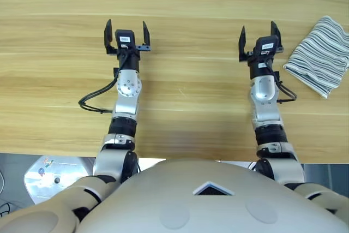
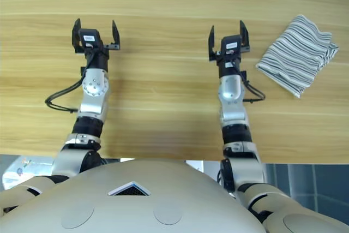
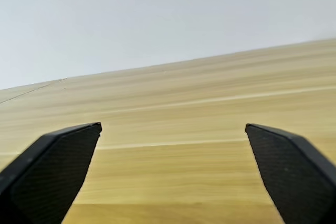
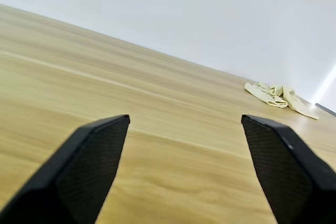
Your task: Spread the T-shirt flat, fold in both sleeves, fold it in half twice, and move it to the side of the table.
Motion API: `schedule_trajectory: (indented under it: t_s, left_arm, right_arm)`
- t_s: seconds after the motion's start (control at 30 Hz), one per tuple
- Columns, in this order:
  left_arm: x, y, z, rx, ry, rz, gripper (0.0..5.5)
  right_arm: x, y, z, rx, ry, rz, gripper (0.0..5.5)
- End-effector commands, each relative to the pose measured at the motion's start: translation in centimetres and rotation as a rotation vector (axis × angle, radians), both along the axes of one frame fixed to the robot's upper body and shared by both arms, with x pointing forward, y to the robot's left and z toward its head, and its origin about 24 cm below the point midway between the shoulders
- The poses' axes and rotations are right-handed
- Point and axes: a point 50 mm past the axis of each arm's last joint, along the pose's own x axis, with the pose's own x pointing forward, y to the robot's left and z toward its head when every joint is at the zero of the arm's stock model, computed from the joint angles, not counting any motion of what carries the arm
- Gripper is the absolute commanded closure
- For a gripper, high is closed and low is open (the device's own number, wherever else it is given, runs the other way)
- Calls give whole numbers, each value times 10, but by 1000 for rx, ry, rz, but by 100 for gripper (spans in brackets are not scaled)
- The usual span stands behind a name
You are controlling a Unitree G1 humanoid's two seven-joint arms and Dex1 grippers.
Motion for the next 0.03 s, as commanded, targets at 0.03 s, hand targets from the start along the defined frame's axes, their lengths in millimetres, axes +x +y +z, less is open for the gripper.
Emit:
schedule_trajectory:
  t_s: [0.03]
  left_arm:
    - [-14,-2,2,-10,10,15,41]
  right_arm:
    - [-7,-3,5,-4,15,17,156]
